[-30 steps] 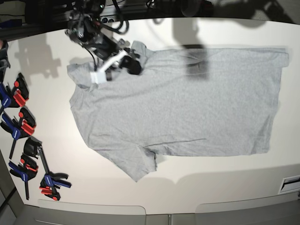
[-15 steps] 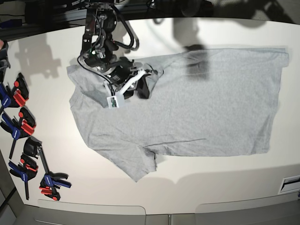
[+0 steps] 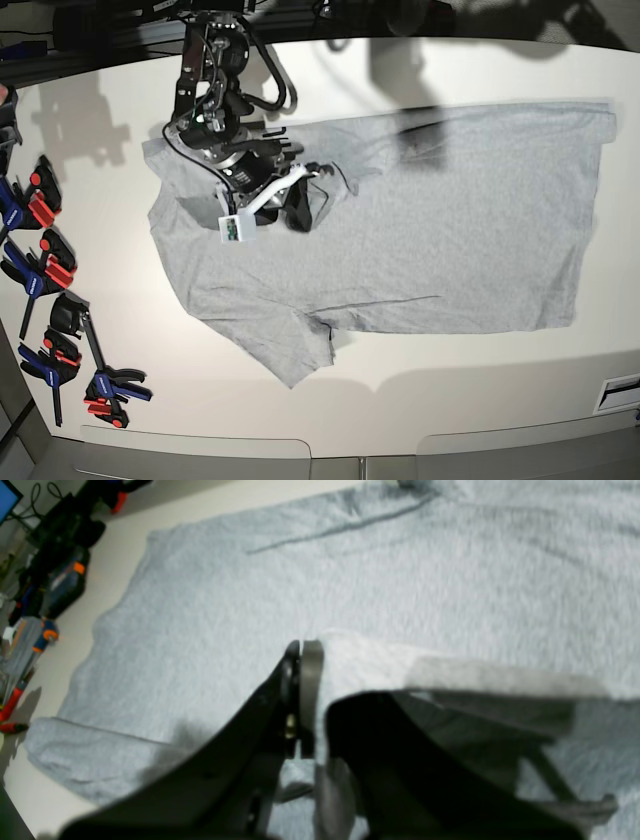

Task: Fold the T-shirt properly
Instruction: 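Grasp the sleeve with the right gripper and fold it onto the shirt body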

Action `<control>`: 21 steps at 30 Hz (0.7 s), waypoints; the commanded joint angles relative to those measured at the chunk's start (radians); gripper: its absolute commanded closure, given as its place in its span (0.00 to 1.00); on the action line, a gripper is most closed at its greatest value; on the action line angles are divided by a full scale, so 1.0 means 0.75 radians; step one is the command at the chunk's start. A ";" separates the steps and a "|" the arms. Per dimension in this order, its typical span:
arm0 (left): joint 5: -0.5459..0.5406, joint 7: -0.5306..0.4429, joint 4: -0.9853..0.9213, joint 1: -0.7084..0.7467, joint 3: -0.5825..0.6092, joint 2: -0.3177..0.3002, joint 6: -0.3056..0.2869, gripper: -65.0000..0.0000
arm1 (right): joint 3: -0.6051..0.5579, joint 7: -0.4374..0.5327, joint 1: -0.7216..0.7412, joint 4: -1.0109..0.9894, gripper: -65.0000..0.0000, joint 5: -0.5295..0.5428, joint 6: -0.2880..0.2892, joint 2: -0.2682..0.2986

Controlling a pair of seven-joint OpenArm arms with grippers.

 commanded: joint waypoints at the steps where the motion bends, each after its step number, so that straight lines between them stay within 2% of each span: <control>1: -0.036 -0.026 0.018 0.001 -0.015 -0.041 -0.012 0.64 | -0.004 0.036 0.024 0.020 0.93 0.028 0.001 -0.004; 3: -0.036 -0.026 0.018 0.001 -0.015 -0.041 -0.012 0.64 | -0.004 0.041 0.036 0.020 0.68 0.028 0.001 -0.004; 4: -0.035 -0.026 0.018 0.001 -0.015 -0.041 -0.012 0.64 | -0.004 0.050 0.041 0.020 0.59 0.028 0.000 -0.004; 5: -0.035 -0.026 0.018 0.001 -0.014 -0.041 -0.012 0.64 | -0.004 0.057 0.048 0.020 0.55 0.028 0.000 -0.004; 12: -0.026 -0.026 0.018 0.001 -0.014 -0.041 -0.012 0.64 | -0.002 0.051 0.141 0.020 0.54 0.028 0.000 -0.004; 18: -0.026 -0.026 0.018 0.001 -0.014 -0.041 -0.012 0.64 | 0.078 -0.056 0.209 0.021 0.55 0.028 0.001 -0.004; 21: -0.026 -0.025 0.018 0.001 -0.012 -0.041 -0.012 0.64 | 0.165 -0.127 0.213 0.022 0.67 0.029 0.001 0.001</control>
